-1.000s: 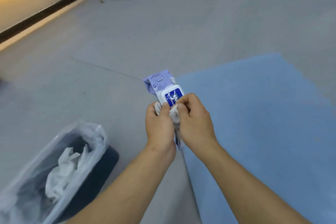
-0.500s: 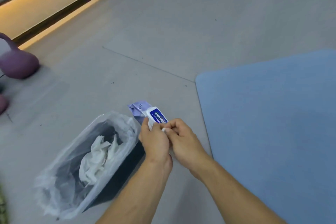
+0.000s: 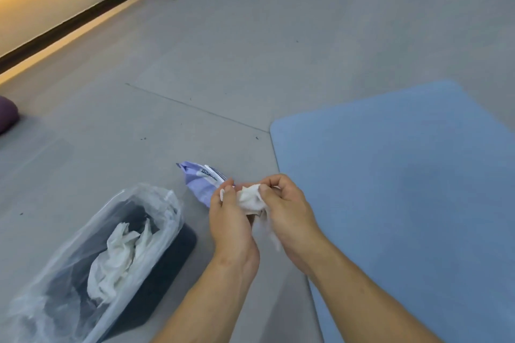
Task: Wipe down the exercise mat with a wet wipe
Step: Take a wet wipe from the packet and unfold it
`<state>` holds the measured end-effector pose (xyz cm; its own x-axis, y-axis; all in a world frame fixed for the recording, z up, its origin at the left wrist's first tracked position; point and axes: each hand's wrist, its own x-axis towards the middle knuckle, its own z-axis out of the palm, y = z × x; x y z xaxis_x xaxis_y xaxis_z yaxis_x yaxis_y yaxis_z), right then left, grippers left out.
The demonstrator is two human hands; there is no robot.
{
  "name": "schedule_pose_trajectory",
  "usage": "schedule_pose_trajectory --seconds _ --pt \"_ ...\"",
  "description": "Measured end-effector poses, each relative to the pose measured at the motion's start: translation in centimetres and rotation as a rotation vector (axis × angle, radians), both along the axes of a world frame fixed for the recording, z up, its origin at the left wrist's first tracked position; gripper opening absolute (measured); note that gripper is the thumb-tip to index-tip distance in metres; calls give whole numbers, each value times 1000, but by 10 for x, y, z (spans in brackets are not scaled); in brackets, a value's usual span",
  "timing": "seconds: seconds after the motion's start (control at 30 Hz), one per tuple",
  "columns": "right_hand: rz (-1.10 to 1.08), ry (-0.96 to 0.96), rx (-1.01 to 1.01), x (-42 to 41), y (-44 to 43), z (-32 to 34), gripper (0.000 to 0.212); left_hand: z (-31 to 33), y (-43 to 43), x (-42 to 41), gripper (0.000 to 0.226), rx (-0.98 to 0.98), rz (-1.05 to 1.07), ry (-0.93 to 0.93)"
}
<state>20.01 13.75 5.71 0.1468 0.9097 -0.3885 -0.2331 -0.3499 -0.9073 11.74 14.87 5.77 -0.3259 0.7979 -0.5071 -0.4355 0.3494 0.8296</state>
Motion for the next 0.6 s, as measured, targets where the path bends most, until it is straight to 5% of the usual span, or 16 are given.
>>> schedule_pose_trajectory --seconds 0.2,0.47,0.6 --pt "-348 159 6 70 -20 12 7 14 -18 55 26 132 -296 -14" --pt "-448 201 107 188 -116 37 23 37 -68 160 15 206 -740 103" --pt "-499 194 198 237 -184 51 14 51 -116 223 17 302 -982 148"
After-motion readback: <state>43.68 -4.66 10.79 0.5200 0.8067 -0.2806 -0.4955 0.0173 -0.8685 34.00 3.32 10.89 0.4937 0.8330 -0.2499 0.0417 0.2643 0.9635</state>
